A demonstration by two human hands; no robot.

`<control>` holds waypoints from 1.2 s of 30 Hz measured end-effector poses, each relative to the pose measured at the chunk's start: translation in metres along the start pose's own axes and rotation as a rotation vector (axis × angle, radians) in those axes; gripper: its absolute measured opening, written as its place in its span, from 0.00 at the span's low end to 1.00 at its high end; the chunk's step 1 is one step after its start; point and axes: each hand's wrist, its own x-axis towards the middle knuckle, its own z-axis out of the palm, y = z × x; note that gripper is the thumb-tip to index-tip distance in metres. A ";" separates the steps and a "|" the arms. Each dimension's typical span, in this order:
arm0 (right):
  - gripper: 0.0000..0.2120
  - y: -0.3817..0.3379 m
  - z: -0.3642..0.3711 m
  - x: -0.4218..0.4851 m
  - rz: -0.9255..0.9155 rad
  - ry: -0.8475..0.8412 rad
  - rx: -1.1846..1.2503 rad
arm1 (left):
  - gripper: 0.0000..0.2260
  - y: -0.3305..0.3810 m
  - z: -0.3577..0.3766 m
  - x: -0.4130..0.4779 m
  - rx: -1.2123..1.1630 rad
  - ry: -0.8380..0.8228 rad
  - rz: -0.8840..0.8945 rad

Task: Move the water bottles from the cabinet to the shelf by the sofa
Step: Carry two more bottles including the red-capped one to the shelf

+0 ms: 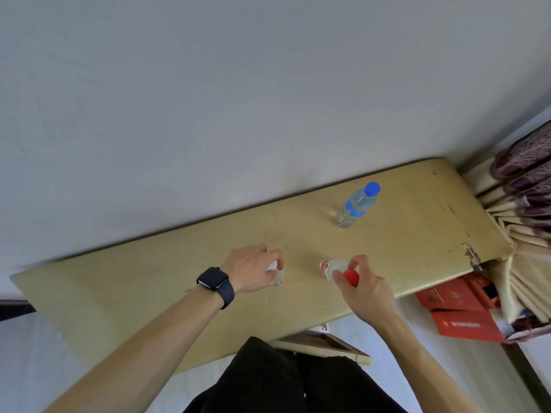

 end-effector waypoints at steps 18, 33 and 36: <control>0.16 -0.008 0.016 -0.033 0.103 0.158 -0.284 | 0.19 0.007 0.047 -0.006 0.228 0.273 0.032; 0.13 0.088 -0.042 -0.217 0.500 0.469 0.133 | 0.14 0.128 0.053 -0.030 0.301 0.183 0.445; 0.14 0.117 -0.049 -0.289 0.597 0.585 0.142 | 0.14 0.194 0.070 -0.054 0.282 0.178 0.586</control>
